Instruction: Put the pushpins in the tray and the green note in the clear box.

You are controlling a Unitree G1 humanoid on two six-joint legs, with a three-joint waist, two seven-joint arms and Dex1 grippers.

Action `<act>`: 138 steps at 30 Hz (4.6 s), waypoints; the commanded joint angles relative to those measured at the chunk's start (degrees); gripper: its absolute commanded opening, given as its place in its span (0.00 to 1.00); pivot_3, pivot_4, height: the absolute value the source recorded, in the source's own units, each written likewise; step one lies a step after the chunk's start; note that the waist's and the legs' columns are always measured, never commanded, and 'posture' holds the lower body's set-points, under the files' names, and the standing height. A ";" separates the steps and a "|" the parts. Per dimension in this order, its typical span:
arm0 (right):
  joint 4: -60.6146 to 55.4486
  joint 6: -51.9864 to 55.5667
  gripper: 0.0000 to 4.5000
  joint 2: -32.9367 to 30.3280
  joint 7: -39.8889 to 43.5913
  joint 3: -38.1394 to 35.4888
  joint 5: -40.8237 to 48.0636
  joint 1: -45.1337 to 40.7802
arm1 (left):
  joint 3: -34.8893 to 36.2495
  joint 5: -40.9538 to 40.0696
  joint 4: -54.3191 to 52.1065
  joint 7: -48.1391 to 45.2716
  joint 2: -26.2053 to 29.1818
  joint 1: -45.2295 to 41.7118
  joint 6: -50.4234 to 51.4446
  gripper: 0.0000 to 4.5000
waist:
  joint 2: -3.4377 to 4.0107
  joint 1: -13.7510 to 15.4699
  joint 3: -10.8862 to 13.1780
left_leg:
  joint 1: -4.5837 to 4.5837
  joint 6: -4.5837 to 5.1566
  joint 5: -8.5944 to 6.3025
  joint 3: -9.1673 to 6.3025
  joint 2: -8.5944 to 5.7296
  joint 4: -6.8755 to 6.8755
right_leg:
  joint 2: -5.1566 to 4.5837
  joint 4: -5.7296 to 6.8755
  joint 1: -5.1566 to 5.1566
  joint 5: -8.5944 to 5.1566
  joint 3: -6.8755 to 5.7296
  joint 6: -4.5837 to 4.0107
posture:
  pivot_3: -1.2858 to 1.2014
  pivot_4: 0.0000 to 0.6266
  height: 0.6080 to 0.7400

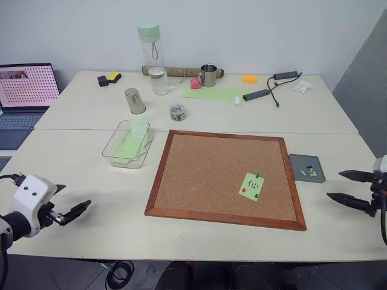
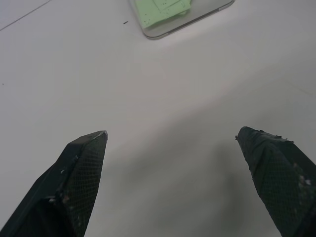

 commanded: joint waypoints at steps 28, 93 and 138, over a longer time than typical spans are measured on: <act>-10.36 1.74 1.00 3.49 -2.80 0.40 0.21 -1.17 | 0.21 0.18 -1.50 -0.82 -2.51 -3.17 -0.58 0.99 | 0.00 0.04 0.00 | -0.01 0.00 0.00 -0.01 0.00 0.00 | 0.00 0.00 -0.01 0.00 0.00 0.00 | 0.52 0.24 1.00; -6.31 2.96 0.68 24.33 -17.54 23.44 -8.14 -20.02 | -49.48 15.10 28.24 -5.01 -36.00 -48.14 -17.59 0.00 | -0.06 0.24 -0.17 | 0.03 -0.03 0.04 -0.03 -0.07 0.23 | 0.12 0.23 0.03 0.02 0.06 0.05 | 0.52 0.24 1.00; -18.87 14.99 0.00 24.89 -19.31 15.91 3.64 -19.11 | -49.06 16.01 27.10 -4.56 -35.79 -46.38 -16.03 0.00 | -0.04 0.00 -0.18 | 0.03 -0.02 0.04 -0.06 -0.05 0.21 | 0.13 0.22 0.02 0.02 0.05 0.05 | 0.52 0.24 1.00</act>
